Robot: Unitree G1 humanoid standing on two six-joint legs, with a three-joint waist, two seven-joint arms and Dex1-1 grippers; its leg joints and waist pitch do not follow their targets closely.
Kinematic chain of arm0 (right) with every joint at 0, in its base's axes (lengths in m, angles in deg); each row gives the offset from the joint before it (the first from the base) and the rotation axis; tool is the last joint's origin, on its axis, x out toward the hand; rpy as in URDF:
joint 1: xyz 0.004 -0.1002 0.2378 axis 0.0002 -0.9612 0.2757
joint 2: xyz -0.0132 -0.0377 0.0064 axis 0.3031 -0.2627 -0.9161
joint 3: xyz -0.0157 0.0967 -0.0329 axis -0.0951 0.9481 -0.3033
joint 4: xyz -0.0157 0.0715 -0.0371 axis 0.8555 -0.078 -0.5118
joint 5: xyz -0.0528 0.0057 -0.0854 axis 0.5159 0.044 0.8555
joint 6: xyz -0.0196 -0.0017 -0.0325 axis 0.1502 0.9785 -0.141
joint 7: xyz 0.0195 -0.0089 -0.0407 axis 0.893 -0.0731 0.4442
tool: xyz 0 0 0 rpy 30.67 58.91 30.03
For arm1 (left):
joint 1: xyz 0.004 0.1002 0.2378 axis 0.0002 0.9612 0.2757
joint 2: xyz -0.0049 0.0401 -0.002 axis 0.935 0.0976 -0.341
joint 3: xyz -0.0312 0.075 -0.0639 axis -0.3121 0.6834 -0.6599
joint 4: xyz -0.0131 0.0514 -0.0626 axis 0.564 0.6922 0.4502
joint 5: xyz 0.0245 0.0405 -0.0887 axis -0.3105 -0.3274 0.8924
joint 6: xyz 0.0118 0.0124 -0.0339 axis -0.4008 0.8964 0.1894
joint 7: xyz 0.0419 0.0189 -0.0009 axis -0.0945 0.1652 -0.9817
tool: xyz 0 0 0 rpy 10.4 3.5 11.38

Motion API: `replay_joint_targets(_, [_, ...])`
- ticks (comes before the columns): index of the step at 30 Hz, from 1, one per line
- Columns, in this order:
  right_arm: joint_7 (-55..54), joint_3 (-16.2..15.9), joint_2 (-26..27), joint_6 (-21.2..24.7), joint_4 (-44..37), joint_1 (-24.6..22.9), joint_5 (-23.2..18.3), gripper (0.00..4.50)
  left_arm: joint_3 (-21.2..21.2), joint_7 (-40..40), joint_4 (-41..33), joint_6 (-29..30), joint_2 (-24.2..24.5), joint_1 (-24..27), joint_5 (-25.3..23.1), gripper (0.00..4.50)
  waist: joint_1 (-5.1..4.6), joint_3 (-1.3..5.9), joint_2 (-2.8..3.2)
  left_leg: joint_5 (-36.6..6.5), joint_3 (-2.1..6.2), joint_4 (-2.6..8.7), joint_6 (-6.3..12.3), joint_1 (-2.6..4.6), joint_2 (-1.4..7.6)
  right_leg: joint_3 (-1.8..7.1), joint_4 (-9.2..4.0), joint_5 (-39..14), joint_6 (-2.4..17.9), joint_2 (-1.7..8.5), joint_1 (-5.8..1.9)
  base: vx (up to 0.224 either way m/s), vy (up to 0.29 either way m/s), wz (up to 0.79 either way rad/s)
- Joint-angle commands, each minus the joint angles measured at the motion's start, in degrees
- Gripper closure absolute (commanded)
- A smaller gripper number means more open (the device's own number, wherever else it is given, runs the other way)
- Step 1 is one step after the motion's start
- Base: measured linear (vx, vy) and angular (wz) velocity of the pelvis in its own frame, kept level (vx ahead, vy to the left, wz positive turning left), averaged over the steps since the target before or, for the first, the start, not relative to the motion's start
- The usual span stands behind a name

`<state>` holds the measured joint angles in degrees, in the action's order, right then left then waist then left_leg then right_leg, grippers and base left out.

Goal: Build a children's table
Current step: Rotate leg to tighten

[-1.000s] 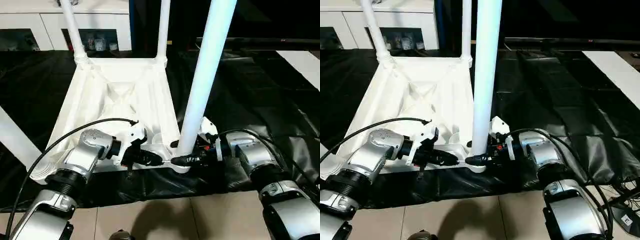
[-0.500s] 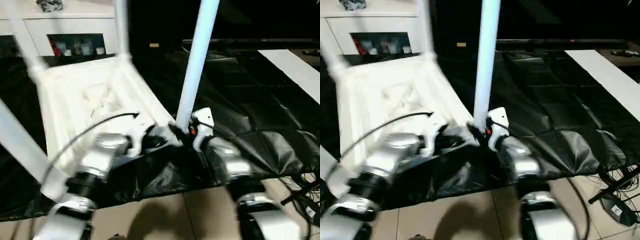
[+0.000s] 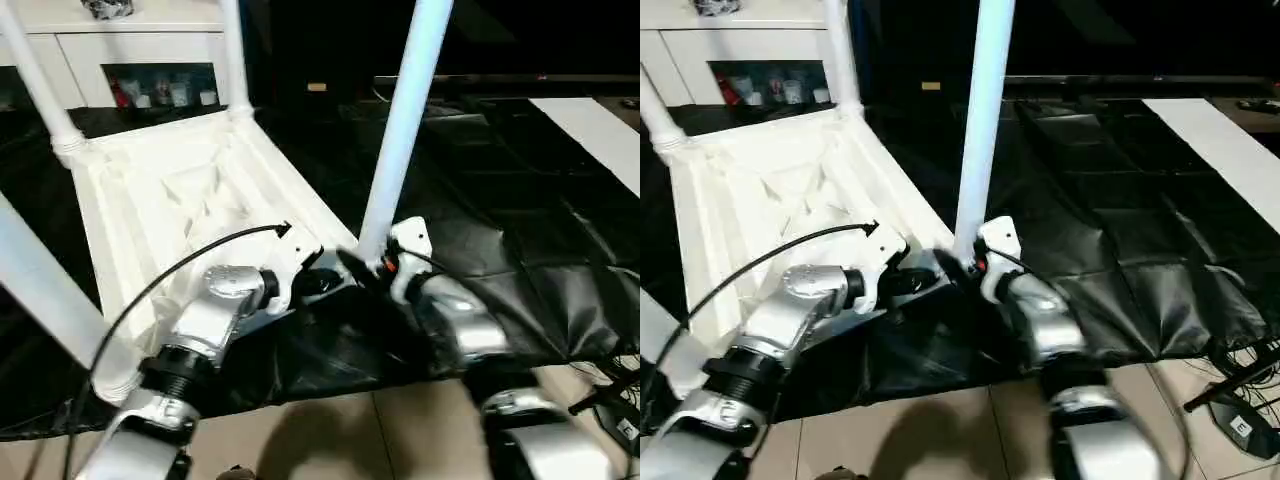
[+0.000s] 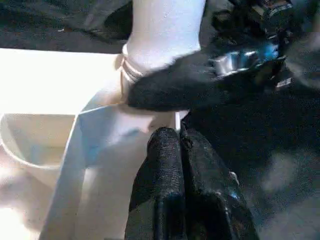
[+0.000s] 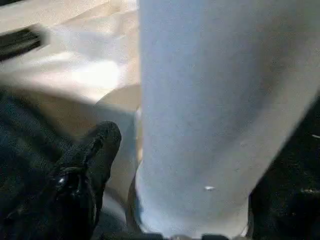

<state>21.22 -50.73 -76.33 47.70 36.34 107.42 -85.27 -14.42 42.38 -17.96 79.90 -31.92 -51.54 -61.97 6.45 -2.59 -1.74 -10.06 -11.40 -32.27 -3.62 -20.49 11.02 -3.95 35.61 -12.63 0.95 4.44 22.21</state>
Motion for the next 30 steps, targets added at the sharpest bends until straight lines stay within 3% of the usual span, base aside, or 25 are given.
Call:
replay_joint_targets(1, [7.47, -2.85, -0.39, 0.4, -0.09, 0.85, 0.64, 0.63, 2.42, 4.24, -0.79, -1.62, 0.15, 0.4, 1.21, 4.5, 0.19, 3.3, 0.15, -7.5, 1.27, 2.93, 4.71, 0.29, 2.79, 2.98, -3.76, -0.54, 13.58, 4.38, -2.63, 0.0, 0.0, 0.0])
replay_joint_targets(6, [21.1, -5.31, -4.37, 0.81, -0.99, 2.01, -0.68, 0.63, 2.97, 11.18, -1.39, -2.3, 3.08, 0.08, 2.8, 4.5, 0.82, 3.61, 0.14, -5.0, 1.02, 2.14, 6.7, 0.01, 2.86, 2.75, -2.79, 5.61, 15.9, 4.17, -2.64, 0.0, 0.0, 0.0])
replay_joint_targets(8, [24.78, -5.75, -5.01, 1.81, -1.28, 2.63, -1.47, 0.63, 3.24, 13.38, -1.48, -2.45, 3.88, -0.09, 3.39, 4.5, 1.05, 3.49, 0.16, -5.6, 1.03, 2.13, 6.83, 0.02, 2.96, 2.74, -2.82, 4.9, 16.08, 4.26, -2.47, 0.0, 0.0, 0.0])
replay_joint_targets(10, [28.0, -6.21, -5.3, 2.39, -1.26, 3.28, -1.93, 0.63, 3.64, 15.52, -1.44, -2.75, 4.64, -0.19, 3.93, 4.5, 1.37, 3.31, 0.25, -8.07, 1.04, 2.3, 5.92, 0.16, 3.08, 2.8, -3.23, 0.86, 15.73, 4.41, -2.3, 0.0, 0.0, 0.0])
replay_joint_targets(14, [34.28, -7.93, -5.68, 4.0, -1.11, 3.85, -1.91, 0.96, 4.36, 18.97, -1.05, -3.22, 5.91, -0.59, 4.81, 4.5, 1.65, 3.32, 0.21, -8.39, 1.11, 2.37, 4.85, 0.15, 3.12, 2.85, -3.22, -1.05, 15.4, 4.47, -2.27, 0.0, 0.0, 0.0])
replay_joint_targets(16, [35.42, -8.45, -5.74, 3.87, -1.08, 3.83, -1.72, 0.98, 4.47, 19.96, -0.99, -3.06, 6.18, -0.71, 5.1, 4.5, 1.79, 3.38, 0.26, -7.8, 1.1, 2.33, 4.77, 0.26, 3.13, 2.84, -3.11, -0.4, 15.55, 4.45, -2.21, 0.0, 0.0, 0.0])
replay_joint_targets(24, [41.73, -10.12, -5.56, 7.51, -1.31, 3.79, -2.18, 1.79, 5.76, 25.32, -1.09, -2.98, 7.9, -1.32, 5.51, 4.5, 2.09, 3.44, 0.23, -7.21, 1.12, 2.27, 5.04, 0.23, 3.14, 2.79, -2.92, 0.53, 16.11, 4.55, -2.19, 0.0, 0.0, 0.0])
replay_joint_targets(30, [41.97, -9.65, -5.19, 8.69, -1.81, 3.25, -2.87, 1.9, 5.3, 25.24, -0.78, -2.34, 7.59, -1.68, 5.83, 4.5, 2.05, 3.5, 0.35, -7.62, 1.16, 2.32, 4.16, 0.31, 3.13, 2.8, -2.93, 0.08, 15.89, 4.52, -2.23, 0.0, 0.0, 0.0])
